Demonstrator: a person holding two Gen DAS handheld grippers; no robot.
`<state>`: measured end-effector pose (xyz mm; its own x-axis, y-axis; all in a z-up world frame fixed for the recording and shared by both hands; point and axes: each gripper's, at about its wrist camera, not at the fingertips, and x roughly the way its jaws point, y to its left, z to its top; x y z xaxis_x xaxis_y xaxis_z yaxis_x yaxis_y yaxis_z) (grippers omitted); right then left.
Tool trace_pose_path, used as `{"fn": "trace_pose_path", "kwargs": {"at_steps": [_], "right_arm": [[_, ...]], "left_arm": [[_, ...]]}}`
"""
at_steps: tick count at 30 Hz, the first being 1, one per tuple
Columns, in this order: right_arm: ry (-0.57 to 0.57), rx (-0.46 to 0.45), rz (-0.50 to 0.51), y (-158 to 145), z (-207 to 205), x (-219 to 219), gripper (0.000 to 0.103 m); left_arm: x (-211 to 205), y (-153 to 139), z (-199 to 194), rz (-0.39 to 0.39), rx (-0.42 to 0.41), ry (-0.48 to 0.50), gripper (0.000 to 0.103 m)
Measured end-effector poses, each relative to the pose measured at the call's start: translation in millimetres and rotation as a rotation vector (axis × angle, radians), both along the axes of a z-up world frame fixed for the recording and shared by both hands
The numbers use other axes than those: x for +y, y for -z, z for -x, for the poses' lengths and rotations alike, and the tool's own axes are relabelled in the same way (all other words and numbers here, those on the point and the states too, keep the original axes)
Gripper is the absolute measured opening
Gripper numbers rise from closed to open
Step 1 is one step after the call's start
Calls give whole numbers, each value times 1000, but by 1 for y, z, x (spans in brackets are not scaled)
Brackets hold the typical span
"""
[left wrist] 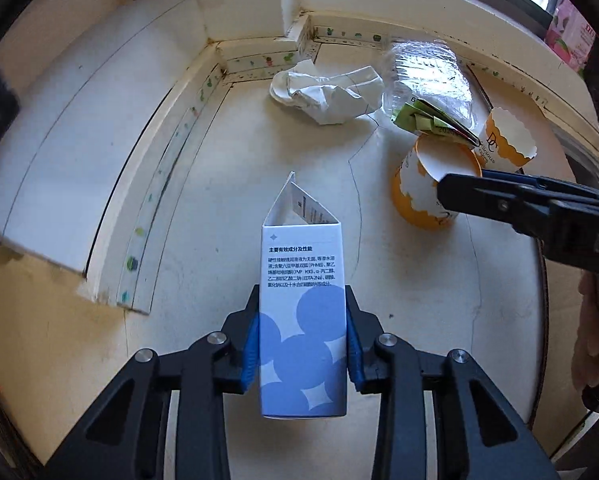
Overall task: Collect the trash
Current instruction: 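Grasp the blue-dotted milk carton with left tool while right tool grasps the paper cup, then carry the carton and paper cup down over the bin and release both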
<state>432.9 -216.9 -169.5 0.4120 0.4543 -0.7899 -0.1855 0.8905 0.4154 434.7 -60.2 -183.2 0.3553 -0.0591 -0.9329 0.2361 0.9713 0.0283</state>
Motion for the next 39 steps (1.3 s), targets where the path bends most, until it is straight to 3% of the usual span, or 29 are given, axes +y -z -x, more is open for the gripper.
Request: {"fn": "trace_pose_path", "kwargs": {"at_steps": [6,10,16,23,33,39], "right_arm": [[3,-30,113,4,-13,19,59],[19,-40,116,3,-14,20,52],[1,6,66,-4,16,20,50],[6,10,42,-23,85,18,50],[178,-64,-4,-77,217,21,49],[207,-111,-24,-95,304,41,49]], "left_arm": [[8,-10,37,26,-6,-64,33],[20,-22,57,50,-15,-100,33],[32,-44,86,99,-55,-112,33],[40,-69,136,149,-109,-83,33],[66,-97,238,209,-165,27,33],[80,-102,292,243,-185,90,33]]}}
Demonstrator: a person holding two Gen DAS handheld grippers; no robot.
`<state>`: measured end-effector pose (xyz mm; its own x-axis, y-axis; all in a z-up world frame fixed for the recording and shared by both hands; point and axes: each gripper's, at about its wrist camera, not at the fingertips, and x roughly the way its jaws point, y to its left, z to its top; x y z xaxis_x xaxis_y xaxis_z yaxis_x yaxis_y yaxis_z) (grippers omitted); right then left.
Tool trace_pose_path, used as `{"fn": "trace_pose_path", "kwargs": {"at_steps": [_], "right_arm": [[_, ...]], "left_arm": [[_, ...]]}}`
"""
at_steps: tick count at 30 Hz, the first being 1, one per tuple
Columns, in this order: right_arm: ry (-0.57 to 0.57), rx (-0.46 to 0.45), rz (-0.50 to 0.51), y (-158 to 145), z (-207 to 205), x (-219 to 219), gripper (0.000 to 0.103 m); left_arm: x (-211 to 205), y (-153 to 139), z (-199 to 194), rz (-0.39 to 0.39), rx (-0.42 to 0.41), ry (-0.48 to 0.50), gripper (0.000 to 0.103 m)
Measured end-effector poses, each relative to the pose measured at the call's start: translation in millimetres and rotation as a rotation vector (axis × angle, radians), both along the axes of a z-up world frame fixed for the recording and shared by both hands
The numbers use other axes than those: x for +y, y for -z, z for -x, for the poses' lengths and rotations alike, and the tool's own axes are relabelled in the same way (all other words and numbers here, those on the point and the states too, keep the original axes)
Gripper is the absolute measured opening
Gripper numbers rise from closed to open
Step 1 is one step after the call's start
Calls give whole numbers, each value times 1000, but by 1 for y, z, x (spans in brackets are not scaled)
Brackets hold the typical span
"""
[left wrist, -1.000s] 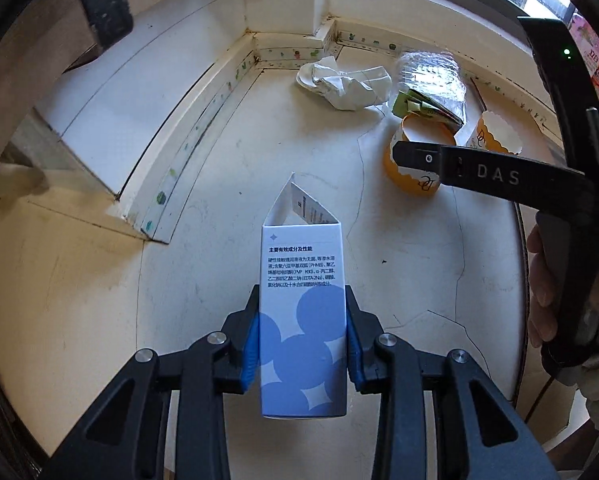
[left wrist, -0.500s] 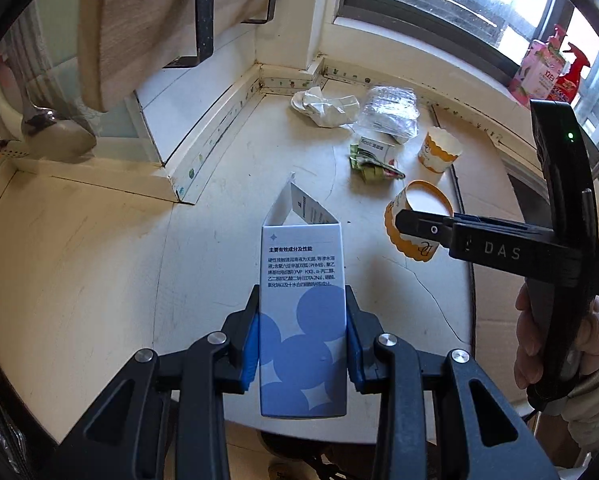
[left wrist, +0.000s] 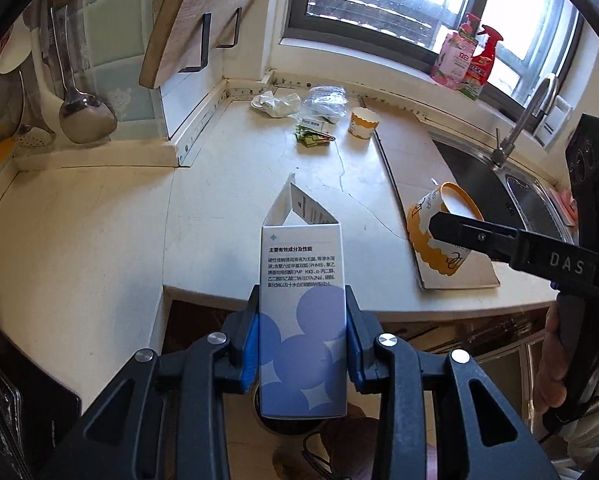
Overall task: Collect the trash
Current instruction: 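Carry the carton and paper cup down over the bin and release both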
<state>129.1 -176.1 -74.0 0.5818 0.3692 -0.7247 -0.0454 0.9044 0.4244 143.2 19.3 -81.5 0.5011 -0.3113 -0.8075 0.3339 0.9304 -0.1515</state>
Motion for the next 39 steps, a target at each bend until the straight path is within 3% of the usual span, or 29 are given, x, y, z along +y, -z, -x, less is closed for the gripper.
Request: {"fn": "trace_pose_path", "kwargs": {"at_steps": [8,13,17,21,27,31,32,34,36,39], "right_arm": [[-7,45,33,11,77,29,50],[-15,134,30,45,100,30,50],[-24,229,-4,97,105,26,50],[-18,320,-21,169,102,21,51],[-2,467,-11,295,87,22,51],[1,544,-7,356,80,27,55],[-6,566,-16,369,79,30,56],[-20,593,-15,388,77,36,57],[-39,613,-1,401,76,43,57],[-50,624,11,410,78,49,57]], "left_arm": [[3,16,54,35,46,77,33],[-2,53,72,18,134,94,33],[-7,105,76,-21,248,80,33],[-10,171,75,-38,336,49,34],[-13,282,67,-66,409,-2,34],[-13,336,63,-122,418,-14,35],[-12,347,62,-130,429,-18,35],[-9,364,61,-141,448,-26,49],[-4,376,60,-160,449,-42,56],[4,386,58,-173,475,-63,57]]}}
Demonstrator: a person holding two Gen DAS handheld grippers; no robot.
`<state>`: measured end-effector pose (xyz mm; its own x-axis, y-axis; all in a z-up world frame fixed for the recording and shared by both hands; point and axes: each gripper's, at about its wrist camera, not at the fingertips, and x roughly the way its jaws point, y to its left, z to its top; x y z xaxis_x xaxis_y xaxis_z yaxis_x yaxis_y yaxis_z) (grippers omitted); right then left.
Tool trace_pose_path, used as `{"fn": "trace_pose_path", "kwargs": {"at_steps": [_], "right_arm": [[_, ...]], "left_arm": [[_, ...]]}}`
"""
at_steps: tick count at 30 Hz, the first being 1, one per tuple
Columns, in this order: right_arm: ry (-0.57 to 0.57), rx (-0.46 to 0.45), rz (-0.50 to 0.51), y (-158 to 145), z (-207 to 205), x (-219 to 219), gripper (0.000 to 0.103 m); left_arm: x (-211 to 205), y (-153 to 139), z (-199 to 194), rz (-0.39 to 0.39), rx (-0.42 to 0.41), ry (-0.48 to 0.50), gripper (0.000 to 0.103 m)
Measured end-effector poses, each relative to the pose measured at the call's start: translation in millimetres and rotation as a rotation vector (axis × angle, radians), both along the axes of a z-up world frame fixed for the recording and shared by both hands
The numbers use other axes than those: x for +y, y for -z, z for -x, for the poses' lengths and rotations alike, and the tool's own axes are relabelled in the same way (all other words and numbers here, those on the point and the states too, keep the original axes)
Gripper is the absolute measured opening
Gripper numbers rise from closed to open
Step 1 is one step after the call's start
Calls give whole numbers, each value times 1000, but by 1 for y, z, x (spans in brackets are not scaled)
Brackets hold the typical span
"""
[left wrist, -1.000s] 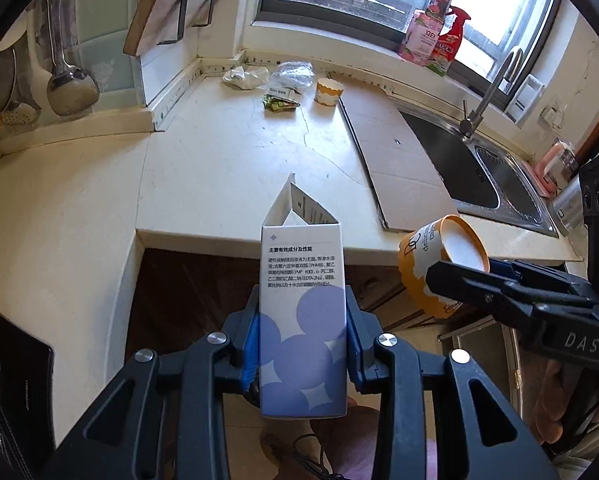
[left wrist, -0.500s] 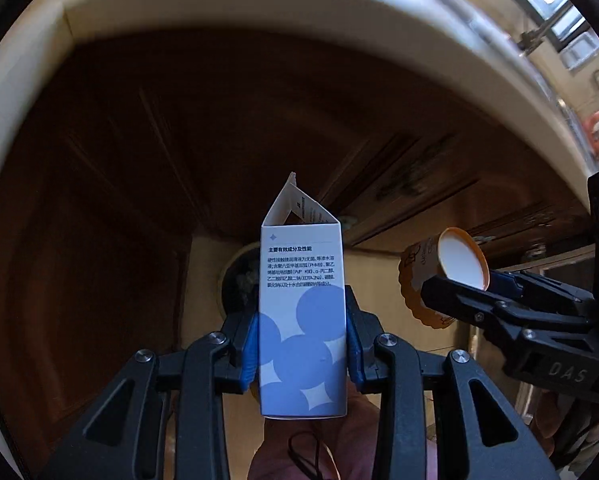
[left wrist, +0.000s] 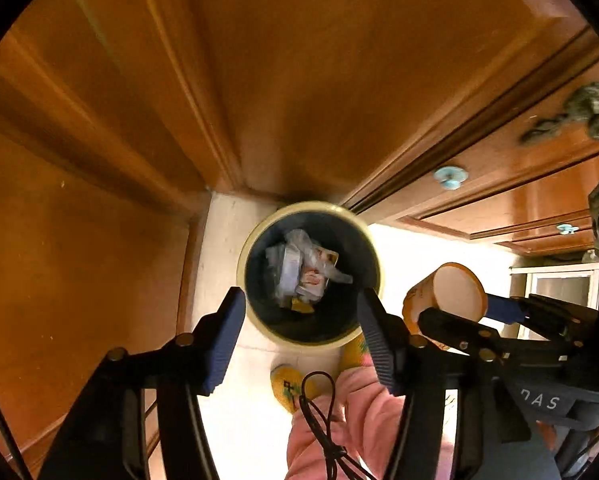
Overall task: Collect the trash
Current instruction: 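Carry the carton and paper cup down over the bin and release both, then raise both open tools back toward the remaining counter trash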
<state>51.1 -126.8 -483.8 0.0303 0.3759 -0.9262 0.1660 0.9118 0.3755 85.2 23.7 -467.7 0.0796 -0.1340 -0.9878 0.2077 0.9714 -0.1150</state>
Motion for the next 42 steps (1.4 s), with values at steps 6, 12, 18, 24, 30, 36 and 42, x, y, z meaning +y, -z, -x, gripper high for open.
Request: {"fn": "trace_pose_path", "kwargs": {"at_steps": [6,12,18,24,30,36,42], "right_arm": [[1,12,-6,-5,2,-1,58],[-3,-36,4,-19,-2,2,60],[18,-66,8,-36,0,2,76],[33,-45,2,-60,9,4,76],[42,-61,1,-102,19,6,76],[53,-113,-5,-157,25,5,76],[61,-197,6,-212,32,3,76]], "left_arm": [[16,3,5,-13,26,-35,57],[22,-9,13,-20,15,-28,58],[24,-24,16,-24,-7,-47,61],[28,-50,18,-16,-31,-48,61],[30,-94,23,10,-56,-43,62],[28,-156,30,18,-115,3,62],[28,-217,37,29,-198,39,69]]}}
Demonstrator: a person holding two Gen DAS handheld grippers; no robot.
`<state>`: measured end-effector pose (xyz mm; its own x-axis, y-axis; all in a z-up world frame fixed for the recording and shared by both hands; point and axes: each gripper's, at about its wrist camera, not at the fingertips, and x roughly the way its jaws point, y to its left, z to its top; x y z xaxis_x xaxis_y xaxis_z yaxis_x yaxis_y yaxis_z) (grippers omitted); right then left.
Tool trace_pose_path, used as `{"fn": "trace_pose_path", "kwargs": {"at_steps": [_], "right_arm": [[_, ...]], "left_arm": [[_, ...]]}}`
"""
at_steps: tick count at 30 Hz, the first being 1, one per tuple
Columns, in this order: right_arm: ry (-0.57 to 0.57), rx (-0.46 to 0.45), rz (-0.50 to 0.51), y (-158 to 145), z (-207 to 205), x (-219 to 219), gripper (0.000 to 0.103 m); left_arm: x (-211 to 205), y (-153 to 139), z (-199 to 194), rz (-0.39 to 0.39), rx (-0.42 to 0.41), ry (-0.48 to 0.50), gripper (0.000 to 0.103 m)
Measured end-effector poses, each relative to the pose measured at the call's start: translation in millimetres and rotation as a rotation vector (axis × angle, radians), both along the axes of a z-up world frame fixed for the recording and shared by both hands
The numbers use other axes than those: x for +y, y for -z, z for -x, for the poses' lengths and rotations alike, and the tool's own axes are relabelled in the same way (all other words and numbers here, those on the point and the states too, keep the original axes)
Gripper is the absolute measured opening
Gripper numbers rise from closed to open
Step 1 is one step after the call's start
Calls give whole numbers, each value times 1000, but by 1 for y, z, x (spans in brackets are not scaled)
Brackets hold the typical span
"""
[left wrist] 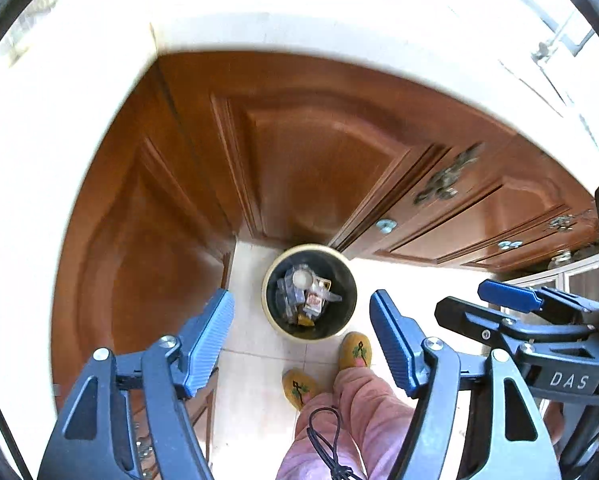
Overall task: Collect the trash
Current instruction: 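Raise both open tools back toward the remaining counter trash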
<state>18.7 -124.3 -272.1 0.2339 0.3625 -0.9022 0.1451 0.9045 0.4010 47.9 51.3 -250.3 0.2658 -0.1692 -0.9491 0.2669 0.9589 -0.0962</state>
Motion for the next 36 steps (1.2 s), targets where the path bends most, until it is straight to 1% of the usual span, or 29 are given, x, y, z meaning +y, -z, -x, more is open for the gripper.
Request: {"fn": "trace_pose_path", "kwargs": {"at_steps": [5,7,9,12,15,18,21,24,27,31,34,36], "right_arm": [[26,-27,33,-36,6,0,76],[35,-46,43,-52,6,1,76],[36,-85,68,-69,6,3,76],[29,-137,113,-86,5,5,76],[36,-188,146,-108,5,4,76],[49,-259,187,-136,6,-1,76],[65,-321,203,-159,2,-8,76],[80,-369,221,-180,-4,-17,76],[96,-407,219,-198,-13,-31,76],[108,-432,200,-216,-33,-50,76],[94,-450,198,-226,-58,-63,76],[79,-480,199,-235,-80,-76,76]], "left_arm": [[-1,-46,5,13,-63,36,70],[-1,-63,8,19,-86,46,73],[-1,-76,8,18,-108,53,73],[-4,-91,7,28,-132,57,73],[-8,-110,4,56,-169,55,73],[-13,-134,1,82,-221,60,73],[-20,-159,-4,96,-278,66,73],[-25,-180,-11,114,-329,63,76],[-30,-197,-21,130,-378,59,79],[-42,-214,-44,118,-422,58,79],[-53,-222,-70,103,-447,56,80],[-62,-226,-94,103,-457,46,80]]}}
